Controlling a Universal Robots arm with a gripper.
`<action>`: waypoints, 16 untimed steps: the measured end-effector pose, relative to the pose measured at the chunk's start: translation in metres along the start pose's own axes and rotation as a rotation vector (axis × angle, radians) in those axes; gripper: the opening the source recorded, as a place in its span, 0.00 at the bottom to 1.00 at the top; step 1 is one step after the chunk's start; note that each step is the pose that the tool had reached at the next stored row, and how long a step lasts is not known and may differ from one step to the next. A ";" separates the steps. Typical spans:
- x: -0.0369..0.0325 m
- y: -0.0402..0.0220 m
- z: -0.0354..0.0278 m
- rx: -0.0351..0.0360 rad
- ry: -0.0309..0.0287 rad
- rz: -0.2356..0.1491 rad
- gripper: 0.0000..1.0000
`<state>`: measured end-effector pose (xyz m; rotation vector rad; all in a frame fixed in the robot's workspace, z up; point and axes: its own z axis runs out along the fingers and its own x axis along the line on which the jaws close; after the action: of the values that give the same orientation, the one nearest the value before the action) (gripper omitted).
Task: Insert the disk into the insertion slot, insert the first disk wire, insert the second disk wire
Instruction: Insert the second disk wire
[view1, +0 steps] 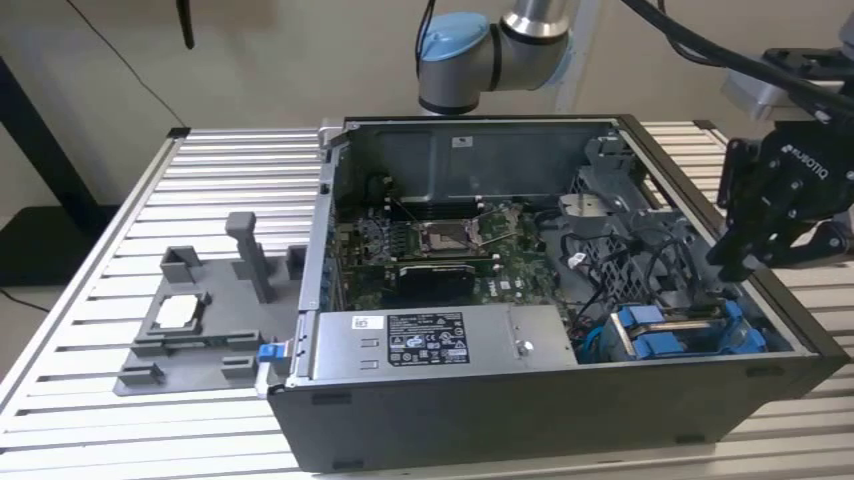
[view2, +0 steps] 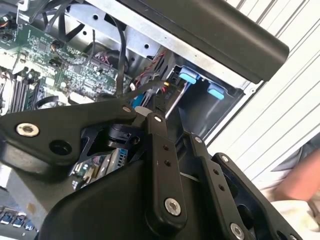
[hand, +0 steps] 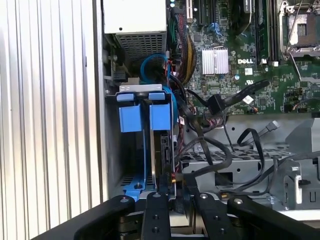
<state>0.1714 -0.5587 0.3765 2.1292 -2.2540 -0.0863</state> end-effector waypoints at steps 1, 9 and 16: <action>-0.0001 0.0001 -0.0007 0.0000 0.0003 0.000 0.27; -0.0032 0.0004 -0.0033 0.0006 0.0103 0.001 0.27; -0.0053 0.0007 -0.0043 0.0010 0.0166 0.001 0.27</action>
<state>0.1712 -0.5534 0.3809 2.1211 -2.2466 -0.0673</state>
